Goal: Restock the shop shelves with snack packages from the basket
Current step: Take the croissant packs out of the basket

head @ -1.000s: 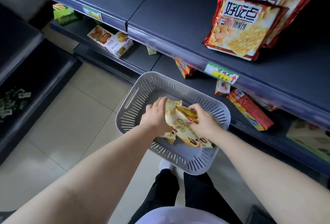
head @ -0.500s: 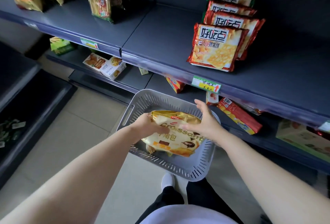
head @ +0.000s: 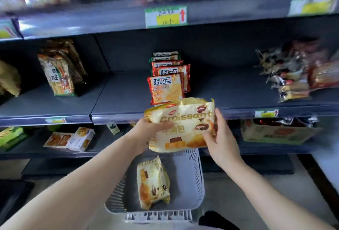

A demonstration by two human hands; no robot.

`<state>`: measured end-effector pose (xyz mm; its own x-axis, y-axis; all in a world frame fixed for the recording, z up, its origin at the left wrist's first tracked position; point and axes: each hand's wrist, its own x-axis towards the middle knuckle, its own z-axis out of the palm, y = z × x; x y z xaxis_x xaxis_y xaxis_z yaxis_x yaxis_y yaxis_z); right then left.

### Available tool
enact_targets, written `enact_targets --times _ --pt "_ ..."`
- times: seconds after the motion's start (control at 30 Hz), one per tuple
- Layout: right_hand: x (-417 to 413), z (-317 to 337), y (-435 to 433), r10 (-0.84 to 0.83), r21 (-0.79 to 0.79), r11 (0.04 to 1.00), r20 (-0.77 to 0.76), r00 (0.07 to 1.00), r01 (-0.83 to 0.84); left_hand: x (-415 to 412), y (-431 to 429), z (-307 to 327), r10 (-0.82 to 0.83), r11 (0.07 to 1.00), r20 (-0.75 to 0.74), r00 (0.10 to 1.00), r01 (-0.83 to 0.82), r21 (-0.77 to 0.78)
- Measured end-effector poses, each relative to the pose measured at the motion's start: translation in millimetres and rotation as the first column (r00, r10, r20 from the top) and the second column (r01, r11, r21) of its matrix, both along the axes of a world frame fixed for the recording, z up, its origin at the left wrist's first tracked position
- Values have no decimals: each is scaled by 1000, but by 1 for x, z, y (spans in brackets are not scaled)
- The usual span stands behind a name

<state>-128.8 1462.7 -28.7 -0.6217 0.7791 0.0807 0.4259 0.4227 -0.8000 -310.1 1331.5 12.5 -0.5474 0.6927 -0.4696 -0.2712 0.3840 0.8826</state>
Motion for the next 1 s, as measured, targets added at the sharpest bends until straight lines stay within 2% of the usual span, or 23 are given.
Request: enact_targets --times 0.13,0.2,0.3,0.53,0.63,0.83,1.0 --pt "25 54 11 -131 139 977 -202 971 161 20 28 67 -160 978 -106 981 172 120" --pt "39 81 23 -176 193 954 -254 951 229 33 42 101 -233 952 -171 957 260 161" --pt "59 121 43 -230 232 920 -332 915 316 49 69 139 -254 929 -278 926 314 198" --pt "87 195 98 -318 255 857 -422 849 447 88 130 210 -287 877 -266 920 365 313" --pt "89 229 124 -305 271 845 -464 832 461 97 154 240 -231 864 -281 931 329 380" --pt "63 289 187 -225 287 871 -490 842 399 84 226 285 24 834 -364 931 182 520" --pt "31 303 237 -153 370 854 -494 856 366 60 289 296 179 825 -369 912 65 562"
